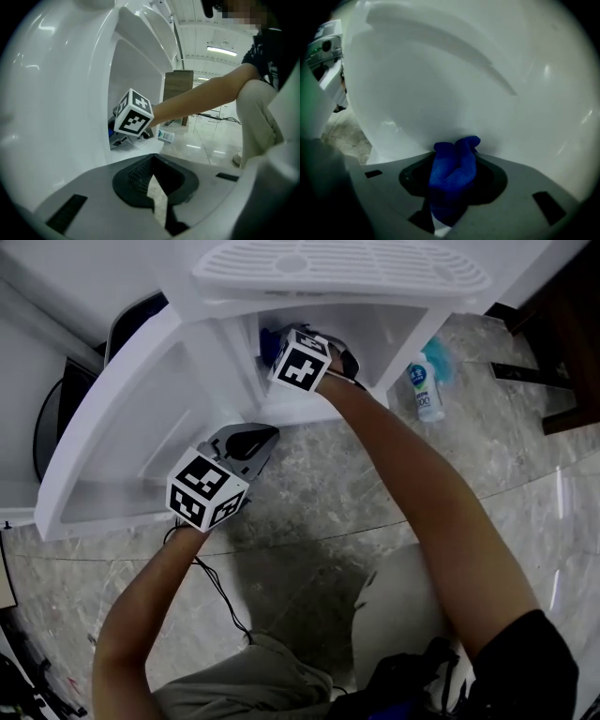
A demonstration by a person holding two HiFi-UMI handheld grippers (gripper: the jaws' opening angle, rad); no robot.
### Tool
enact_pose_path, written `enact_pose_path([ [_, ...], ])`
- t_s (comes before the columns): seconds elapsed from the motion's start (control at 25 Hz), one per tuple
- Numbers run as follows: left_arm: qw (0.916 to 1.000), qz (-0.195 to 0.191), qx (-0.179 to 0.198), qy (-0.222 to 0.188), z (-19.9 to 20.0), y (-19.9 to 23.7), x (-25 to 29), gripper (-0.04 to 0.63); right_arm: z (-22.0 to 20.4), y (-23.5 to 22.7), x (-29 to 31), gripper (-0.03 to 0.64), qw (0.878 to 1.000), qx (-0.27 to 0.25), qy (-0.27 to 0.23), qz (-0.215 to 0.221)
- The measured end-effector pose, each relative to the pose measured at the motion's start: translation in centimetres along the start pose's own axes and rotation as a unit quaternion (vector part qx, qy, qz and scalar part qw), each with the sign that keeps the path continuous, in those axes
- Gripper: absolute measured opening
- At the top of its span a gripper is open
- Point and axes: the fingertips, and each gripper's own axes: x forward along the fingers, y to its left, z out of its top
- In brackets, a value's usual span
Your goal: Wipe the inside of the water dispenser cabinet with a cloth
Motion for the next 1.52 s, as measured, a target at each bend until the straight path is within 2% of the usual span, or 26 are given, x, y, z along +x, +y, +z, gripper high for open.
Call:
enact_pose_path([
  [0.12,0.9999,-0.012,-0.001,0.012,-1.0,-0.6,-0.3,0.006,0.1,-1.6,0.6,0.143,0.999,0.019,0.005,-0.027],
  [0.32,0.9998,-0.001,0.0,0.019,-1.6,0.1,-1.3,0.006,0.1,-2.5,0.7,0.143,0.999,0.034,0.007,-0.041],
  [0.44,0.9998,0.01,-0.004,0.014,-1.2,0.8,-1.4,0.006,0.2,-1.6,0.2,0.143,0.998,0.052,-0.005,-0.022],
  [0.64,0.9999,0.01,0.007,0.005,0.4,0.8,-0.4,0.006,-0.5,0.8,-1.0,0.143,0.997,0.066,-0.008,0.04],
  [0.72,0.9999,0.007,0.013,0.003,1.1,0.5,0.0,0.006,-0.4,0.8,-1.9,0.143,0.997,0.069,-0.01,0.045],
  [0.92,0.9997,0.003,0.025,0.001,2.1,0.0,0.6,0.006,1.4,-1.3,-5.0,0.143,0.992,0.104,-0.068,0.02],
  [1.12,0.9995,0.002,0.031,0.003,2.5,-0.2,1.0,0.006,3.8,-3.6,-7.9,0.143,0.981,0.128,-0.141,-0.026],
  [1.2,0.9995,0.002,0.032,0.003,2.6,-0.3,1.2,0.006,5.4,-4.8,-9.5,0.143,0.97,0.147,-0.188,-0.053],
  [1.32,0.9994,0.001,0.034,0.005,2.7,-0.3,1.4,0.006,7.8,-6.7,-12.4,0.143,0.94,0.178,-0.274,-0.098],
  [1.4,0.9994,0.001,0.035,0.006,2.6,-0.4,1.4,0.006,9.7,-7.4,-14.6,0.143,0.912,0.191,-0.339,-0.127],
  [1.52,0.9993,-0.003,0.035,0.009,2.4,-0.6,1.4,0.006,12.2,-8.1,-18.0,0.143,0.863,0.21,-0.426,-0.173],
])
